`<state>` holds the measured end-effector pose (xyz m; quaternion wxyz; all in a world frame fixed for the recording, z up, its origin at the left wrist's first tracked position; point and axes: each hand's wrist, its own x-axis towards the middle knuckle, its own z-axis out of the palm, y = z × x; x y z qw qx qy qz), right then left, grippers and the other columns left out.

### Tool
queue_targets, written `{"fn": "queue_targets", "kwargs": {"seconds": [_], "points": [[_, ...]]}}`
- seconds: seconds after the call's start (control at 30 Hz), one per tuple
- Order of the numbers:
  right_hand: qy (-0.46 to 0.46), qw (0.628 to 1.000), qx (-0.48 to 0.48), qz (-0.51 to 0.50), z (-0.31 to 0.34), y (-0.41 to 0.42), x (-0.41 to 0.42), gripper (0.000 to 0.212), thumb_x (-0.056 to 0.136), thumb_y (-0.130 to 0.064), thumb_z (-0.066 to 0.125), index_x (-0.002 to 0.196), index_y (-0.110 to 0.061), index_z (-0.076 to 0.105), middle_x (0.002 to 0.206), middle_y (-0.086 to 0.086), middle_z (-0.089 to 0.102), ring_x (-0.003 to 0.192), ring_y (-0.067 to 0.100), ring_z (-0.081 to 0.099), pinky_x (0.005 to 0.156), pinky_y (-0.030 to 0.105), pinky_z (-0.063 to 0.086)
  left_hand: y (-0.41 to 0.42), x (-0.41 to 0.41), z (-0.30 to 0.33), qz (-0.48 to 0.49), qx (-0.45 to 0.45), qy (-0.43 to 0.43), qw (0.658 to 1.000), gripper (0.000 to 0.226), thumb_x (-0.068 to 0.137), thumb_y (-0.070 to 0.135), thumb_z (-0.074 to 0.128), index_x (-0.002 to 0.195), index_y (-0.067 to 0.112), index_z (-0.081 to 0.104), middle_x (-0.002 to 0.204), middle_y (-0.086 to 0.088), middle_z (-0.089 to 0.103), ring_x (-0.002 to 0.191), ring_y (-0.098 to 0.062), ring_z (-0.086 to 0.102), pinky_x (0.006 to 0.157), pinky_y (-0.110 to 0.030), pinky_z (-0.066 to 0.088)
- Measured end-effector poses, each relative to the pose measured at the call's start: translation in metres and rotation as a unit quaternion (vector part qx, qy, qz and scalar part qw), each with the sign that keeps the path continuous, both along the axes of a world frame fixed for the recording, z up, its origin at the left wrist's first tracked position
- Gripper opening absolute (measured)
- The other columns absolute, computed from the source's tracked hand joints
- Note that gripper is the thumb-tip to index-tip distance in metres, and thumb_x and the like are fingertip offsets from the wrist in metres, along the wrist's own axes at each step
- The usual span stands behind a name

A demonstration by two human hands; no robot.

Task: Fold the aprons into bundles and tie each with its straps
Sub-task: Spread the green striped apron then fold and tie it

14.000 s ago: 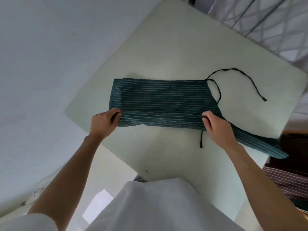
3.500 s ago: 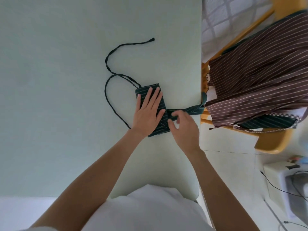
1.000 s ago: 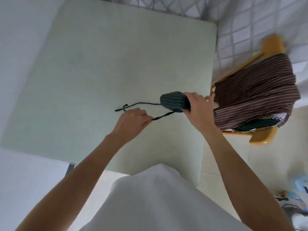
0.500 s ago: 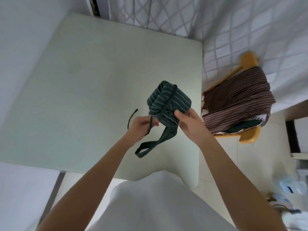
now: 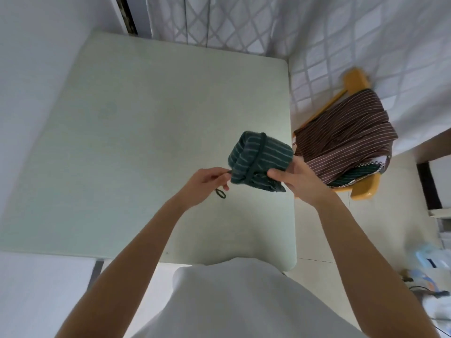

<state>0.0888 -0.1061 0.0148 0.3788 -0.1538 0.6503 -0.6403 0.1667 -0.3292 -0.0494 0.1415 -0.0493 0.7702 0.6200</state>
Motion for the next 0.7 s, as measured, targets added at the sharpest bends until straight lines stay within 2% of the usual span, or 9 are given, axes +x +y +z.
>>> {"fn": "queue_targets", "kwargs": {"seconds": [0.07,0.13,0.2,0.27,0.3,0.37,0.47,0.57,0.7], "points": [[0.068,0.981,0.102,0.148,0.012,0.008,-0.003,0.035,0.076,-0.015,0.073,0.107,-0.029,0.063,0.101,-0.010,0.069,0.103,0.006,0.061,0.088,0.017,0.046,-0.012,-0.013,0.005,-0.090,-0.134,0.018,0.987,0.017,0.091,0.023,0.057,0.101,0.020,0.071,0.088,-0.001,0.070,0.083,-0.018,0.062,0.083,-0.038,0.049],[0.223,0.898,0.256,0.281,0.006,0.008,-0.006,0.030,0.079,-0.018,0.074,0.103,-0.026,0.059,0.091,-0.012,0.064,0.090,0.006,0.059,0.079,0.016,0.043,-0.017,-0.028,0.019,-0.187,-0.260,0.037,0.947,0.019,0.088,0.030,0.061,0.103,0.025,0.072,0.085,0.007,0.066,0.075,-0.008,0.056,0.072,-0.029,0.043],[0.363,0.798,0.370,0.307,-0.009,0.003,-0.005,0.024,0.079,-0.031,0.071,0.097,-0.023,0.057,0.082,-0.011,0.060,0.078,0.011,0.058,0.072,0.023,0.042,-0.008,-0.041,0.040,-0.214,-0.359,0.040,0.908,0.020,0.089,0.036,0.060,0.103,0.028,0.071,0.093,0.008,0.068,0.081,-0.009,0.058,0.072,-0.029,0.044],[0.434,0.758,0.429,0.230,-0.030,0.002,-0.007,0.035,0.080,-0.042,0.066,0.104,-0.017,0.059,0.088,-0.002,0.067,0.083,0.020,0.063,0.080,0.032,0.045,0.010,-0.050,0.048,-0.164,-0.440,0.058,0.881,0.022,0.091,0.040,0.055,0.103,0.029,0.070,0.099,0.008,0.068,0.089,-0.014,0.061,0.074,-0.029,0.046],[0.421,0.775,0.441,0.162,-0.038,0.001,-0.006,0.039,0.081,-0.044,0.065,0.108,-0.016,0.059,0.093,0.000,0.069,0.087,0.022,0.064,0.083,0.035,0.045,0.019,-0.051,0.046,-0.119,-0.467,0.070,0.873,0.023,0.092,0.040,0.052,0.103,0.030,0.070,0.099,0.009,0.068,0.089,-0.016,0.061,0.071,-0.028,0.044],[0.318,0.851,0.418,0.007,-0.051,-0.002,-0.009,0.037,0.082,-0.041,0.066,0.107,-0.015,0.060,0.093,-0.002,0.067,0.087,0.020,0.061,0.081,0.032,0.046,0.036,-0.046,0.036,0.005,-0.468,0.086,0.880,0.025,0.093,0.041,0.050,0.101,0.028,0.071,0.093,0.007,0.069,0.085,-0.016,0.063,0.067,-0.026,0.042],[0.033,0.961,0.243,-0.125,-0.062,-0.015,-0.016,0.020,0.082,-0.030,0.070,0.097,-0.018,0.065,0.094,0.000,0.068,0.090,0.020,0.064,0.079,0.032,0.052,0.055,-0.027,0.017,0.186,-0.346,0.105,0.913,0.021,0.089,0.036,0.059,0.095,0.023,0.074,0.081,0.004,0.072,0.072,-0.013,0.065,0.068,-0.030,0.051],[-0.183,0.969,0.106,-0.124,-0.066,-0.027,-0.014,0.023,0.084,-0.018,0.068,0.106,-0.015,0.061,0.096,0.006,0.069,0.082,0.017,0.066,0.068,0.024,0.052,0.067,-0.008,0.000,0.292,-0.301,0.151,0.895,0.015,0.084,0.027,0.068,0.096,0.019,0.074,0.080,0.004,0.072,0.065,-0.009,0.065,0.062,-0.031,0.055],[-0.262,0.957,0.091,-0.087,-0.094,-0.038,-0.017,0.050,0.079,-0.017,0.073,0.122,-0.018,0.046,0.101,0.009,0.068,0.091,0.025,0.068,0.084,0.043,0.054,0.064,-0.002,-0.022,0.343,-0.272,0.146,0.887,0.016,0.083,0.021,0.070,0.099,0.020,0.074,0.088,0.009,0.068,0.073,-0.003,0.061,0.065,-0.011,0.048]]}}
